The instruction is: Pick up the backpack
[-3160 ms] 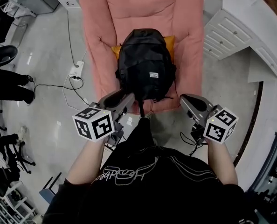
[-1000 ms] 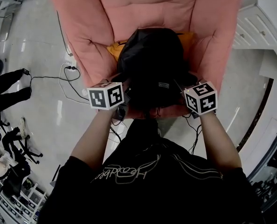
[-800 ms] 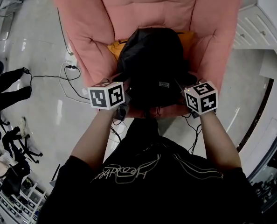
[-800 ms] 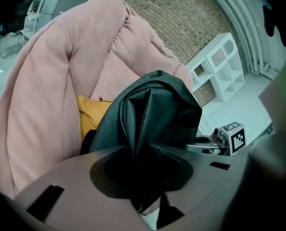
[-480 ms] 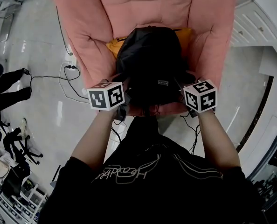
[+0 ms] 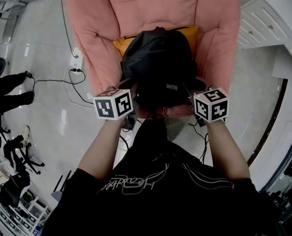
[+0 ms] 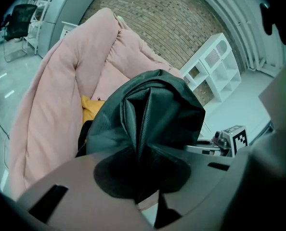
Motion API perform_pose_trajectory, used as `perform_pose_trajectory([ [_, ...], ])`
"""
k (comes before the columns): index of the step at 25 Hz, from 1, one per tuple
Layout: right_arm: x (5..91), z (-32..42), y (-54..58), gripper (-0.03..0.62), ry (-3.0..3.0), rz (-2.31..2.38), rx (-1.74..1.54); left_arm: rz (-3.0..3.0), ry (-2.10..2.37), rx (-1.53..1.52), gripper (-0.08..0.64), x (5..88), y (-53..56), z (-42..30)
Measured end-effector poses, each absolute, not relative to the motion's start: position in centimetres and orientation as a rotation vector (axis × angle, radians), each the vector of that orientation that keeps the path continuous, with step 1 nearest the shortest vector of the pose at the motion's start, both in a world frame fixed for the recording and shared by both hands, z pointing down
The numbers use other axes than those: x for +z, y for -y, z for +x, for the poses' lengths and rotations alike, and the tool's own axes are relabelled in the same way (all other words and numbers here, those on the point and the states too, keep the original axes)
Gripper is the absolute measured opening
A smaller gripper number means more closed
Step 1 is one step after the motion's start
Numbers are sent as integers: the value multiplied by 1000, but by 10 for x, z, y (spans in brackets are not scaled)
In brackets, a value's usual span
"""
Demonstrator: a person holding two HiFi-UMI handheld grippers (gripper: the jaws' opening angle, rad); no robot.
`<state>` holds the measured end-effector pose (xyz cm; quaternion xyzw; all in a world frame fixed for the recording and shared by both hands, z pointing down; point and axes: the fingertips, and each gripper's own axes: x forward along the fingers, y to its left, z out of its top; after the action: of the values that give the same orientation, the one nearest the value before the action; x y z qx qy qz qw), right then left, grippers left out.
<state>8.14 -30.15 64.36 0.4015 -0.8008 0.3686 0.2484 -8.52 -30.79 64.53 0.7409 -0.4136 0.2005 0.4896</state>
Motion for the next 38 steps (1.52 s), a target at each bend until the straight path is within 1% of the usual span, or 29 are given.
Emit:
perform_pose_trajectory([
  [10,611,81,262,52,2230,1104,940,1849,1039,462,57,612,265,-86],
  [25,518,86,169,51,2347,1142,824,2003,1053,453,54,515,182,-79],
  [38,429,103,73,49,2408,1193,722,2190,1015,430,51,422,83,-61],
])
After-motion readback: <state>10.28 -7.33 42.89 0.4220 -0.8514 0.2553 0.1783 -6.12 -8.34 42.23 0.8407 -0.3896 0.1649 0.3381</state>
